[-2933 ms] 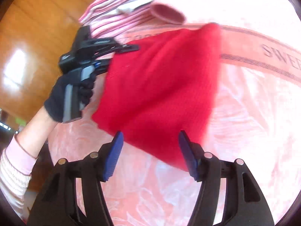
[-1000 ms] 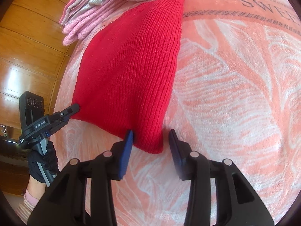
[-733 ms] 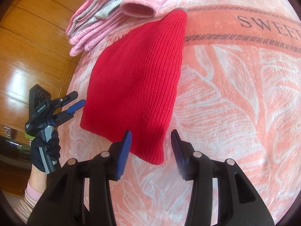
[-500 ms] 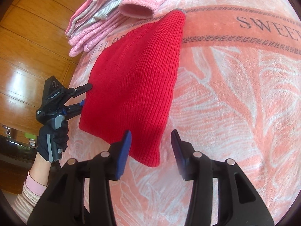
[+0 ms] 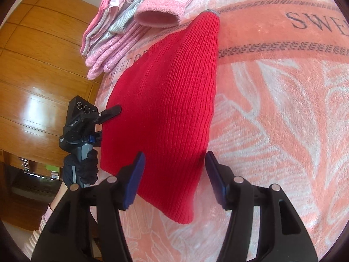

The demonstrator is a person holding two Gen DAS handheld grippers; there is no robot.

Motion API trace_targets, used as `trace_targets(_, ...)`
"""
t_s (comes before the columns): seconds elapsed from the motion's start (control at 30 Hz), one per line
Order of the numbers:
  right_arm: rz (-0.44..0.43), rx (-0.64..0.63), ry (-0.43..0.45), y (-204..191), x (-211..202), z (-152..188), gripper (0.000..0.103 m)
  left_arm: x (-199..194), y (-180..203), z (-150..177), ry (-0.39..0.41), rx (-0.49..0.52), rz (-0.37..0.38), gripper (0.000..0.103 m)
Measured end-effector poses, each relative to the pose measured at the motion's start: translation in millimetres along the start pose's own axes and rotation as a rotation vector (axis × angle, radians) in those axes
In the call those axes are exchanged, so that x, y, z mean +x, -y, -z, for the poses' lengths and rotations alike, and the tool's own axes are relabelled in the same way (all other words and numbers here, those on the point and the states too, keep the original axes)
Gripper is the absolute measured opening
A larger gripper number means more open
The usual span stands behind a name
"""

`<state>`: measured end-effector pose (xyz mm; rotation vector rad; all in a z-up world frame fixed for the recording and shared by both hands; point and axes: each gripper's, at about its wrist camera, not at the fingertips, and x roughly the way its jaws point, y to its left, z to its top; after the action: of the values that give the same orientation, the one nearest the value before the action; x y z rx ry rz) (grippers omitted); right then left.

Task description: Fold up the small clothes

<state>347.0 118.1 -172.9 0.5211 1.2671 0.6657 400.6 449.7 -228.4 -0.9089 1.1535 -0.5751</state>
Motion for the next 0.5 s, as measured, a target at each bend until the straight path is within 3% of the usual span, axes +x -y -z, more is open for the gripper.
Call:
trace_targets(0.17, -0.026, 0.082, -0.012, 18.6, 15.4, -16.3, 0.059, 4.6, 2.3, -1.4, -0.004, 0.005, -0.004, 0.049)
trace_targets(0.27, -0.144, 0.171, -0.001, 32.3, 25.3, -21.1, 0.060, 10.3, 1.5, 2.0, -0.004, -0.011, 0.015, 0.038)
trace_targets(0.33, -0.193, 0.195, 0.002, 34.2, 27.9, -22.8, 0.052, 10.4, 0.1, 3.7, 0.019, -0.028, 0.034, 0.036)
trace_targets(0.4, -0.177, 0.175, -0.009, 32.0, 29.4, -22.2, 0.037, 8.7, 0.3, 6.3, 0.034, -0.036, 0.044, 0.035)
trace_targets(0.5, -0.232, 0.198, -0.010, 36.0, 19.0, -21.5, 0.028, 5.8, 0.5, 11.7, 0.051, -0.058, 0.066, 0.033)
